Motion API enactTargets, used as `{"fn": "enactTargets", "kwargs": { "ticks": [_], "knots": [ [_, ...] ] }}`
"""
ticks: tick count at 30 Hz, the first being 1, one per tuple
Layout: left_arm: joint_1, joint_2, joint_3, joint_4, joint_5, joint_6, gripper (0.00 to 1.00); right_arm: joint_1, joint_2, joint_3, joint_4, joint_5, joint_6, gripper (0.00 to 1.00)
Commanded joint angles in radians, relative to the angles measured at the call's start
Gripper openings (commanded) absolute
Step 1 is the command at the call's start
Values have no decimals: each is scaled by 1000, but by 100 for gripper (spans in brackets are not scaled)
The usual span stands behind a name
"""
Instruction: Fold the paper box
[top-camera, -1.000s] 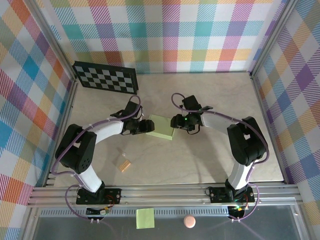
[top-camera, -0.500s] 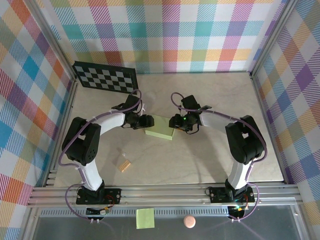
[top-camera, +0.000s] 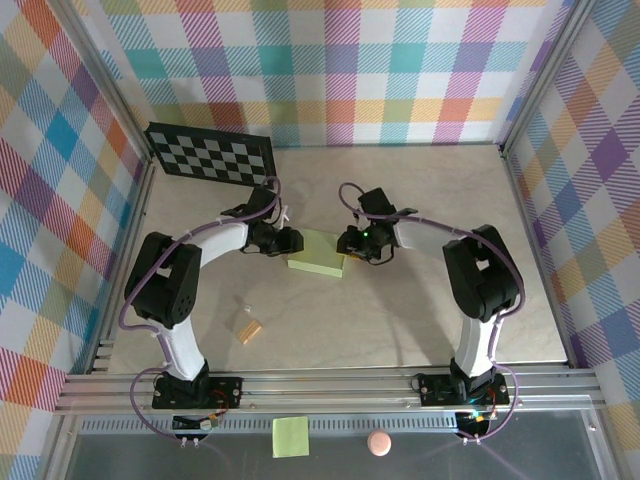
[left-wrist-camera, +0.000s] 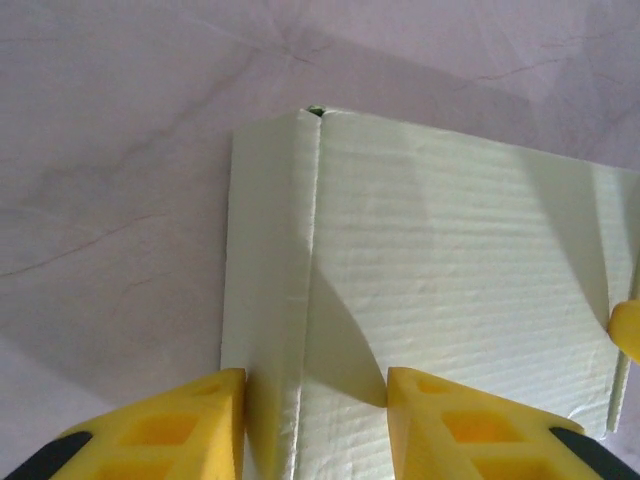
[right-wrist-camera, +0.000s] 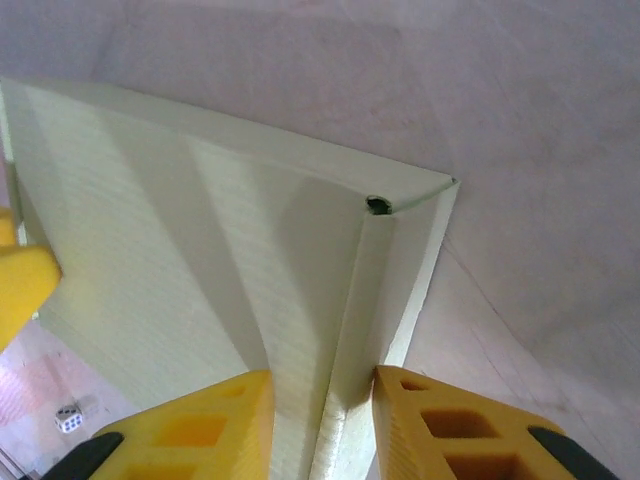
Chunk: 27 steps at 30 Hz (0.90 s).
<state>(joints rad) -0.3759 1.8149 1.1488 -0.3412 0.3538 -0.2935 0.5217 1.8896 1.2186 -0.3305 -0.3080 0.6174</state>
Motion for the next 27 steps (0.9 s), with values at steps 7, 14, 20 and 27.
{"fn": "enactTargets", "kwargs": {
  "ticks": [7, 14, 20, 27],
  "knots": [
    [162, -72, -21, -22, 1, 41, 39, 106, 250, 387, 22, -103, 55, 31],
    [360, -37, 13, 15, 57, 39, 39, 186, 489, 749, 53, -118, 119, 30],
    [498, 39, 68, 39, 96, 31, 39, 239, 642, 974, 134, -103, 184, 30],
    [598, 128, 135, 95, 111, 13, 41, 306, 854, 1266, 188, -65, 262, 30]
  ]
}}
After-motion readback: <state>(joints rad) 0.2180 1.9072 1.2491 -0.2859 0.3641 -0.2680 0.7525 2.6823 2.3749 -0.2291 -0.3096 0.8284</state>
